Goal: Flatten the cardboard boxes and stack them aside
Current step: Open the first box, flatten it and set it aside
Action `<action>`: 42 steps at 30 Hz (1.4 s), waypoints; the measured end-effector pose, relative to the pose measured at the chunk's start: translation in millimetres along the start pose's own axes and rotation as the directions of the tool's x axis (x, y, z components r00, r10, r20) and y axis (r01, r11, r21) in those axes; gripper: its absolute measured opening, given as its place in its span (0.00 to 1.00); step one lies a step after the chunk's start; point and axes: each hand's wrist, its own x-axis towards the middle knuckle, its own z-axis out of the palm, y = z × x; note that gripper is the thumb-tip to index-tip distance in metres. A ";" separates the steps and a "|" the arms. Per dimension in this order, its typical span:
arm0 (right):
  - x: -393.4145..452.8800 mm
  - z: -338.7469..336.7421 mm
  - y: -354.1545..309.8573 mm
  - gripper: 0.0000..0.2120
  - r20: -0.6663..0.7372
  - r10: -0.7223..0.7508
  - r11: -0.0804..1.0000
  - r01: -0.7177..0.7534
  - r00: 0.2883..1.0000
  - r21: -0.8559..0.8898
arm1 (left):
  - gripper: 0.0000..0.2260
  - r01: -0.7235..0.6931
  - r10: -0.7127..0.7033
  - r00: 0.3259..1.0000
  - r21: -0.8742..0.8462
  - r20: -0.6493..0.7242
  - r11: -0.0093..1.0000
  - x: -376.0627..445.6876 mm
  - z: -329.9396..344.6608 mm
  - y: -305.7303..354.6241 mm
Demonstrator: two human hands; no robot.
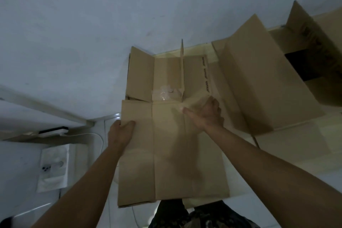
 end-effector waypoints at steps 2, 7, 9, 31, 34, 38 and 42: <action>0.1 1.6 -26.2 0.64 -0.051 0.052 0.992 -0.046 0.997 0.117 | 0.26 0.047 -0.046 0.998 -0.040 0.035 0.998 8.9 0.6 3.7; 30.1 9.0 -46.4 0.53 -0.103 0.264 0.928 -0.223 0.959 0.298 | 0.53 0.123 -0.100 0.980 -0.133 0.172 0.983 34.9 -1.0 24.1; 37.7 14.0 -35.5 0.42 -0.147 0.286 0.932 -0.239 0.947 0.271 | 0.60 0.125 -0.100 0.979 -0.134 0.179 0.983 50.0 1.3 35.0; 42.2 -15.2 -2.5 0.24 -0.002 -0.068 0.935 0.065 0.998 0.348 | 0.27 -0.087 0.100 0.991 -0.134 0.094 0.987 86.1 19.3 25.2; 30.0 -12.4 -13.0 0.16 -0.095 -0.185 0.957 0.201 0.978 0.209 | 0.17 -0.198 0.205 0.977 -0.116 0.057 0.973 73.9 10.8 29.2; 7.6 -5.0 -38.8 0.11 -0.145 -0.190 0.981 0.193 0.971 0.009 | 0.18 -0.329 0.329 0.944 -0.006 -0.017 0.944 53.6 2.8 42.8; -10.9 -12.8 -46.8 0.11 -0.176 -0.224 0.974 0.223 0.959 -0.025 | 0.19 -0.396 0.407 0.906 0.102 -0.117 0.912 28.1 1.0 57.0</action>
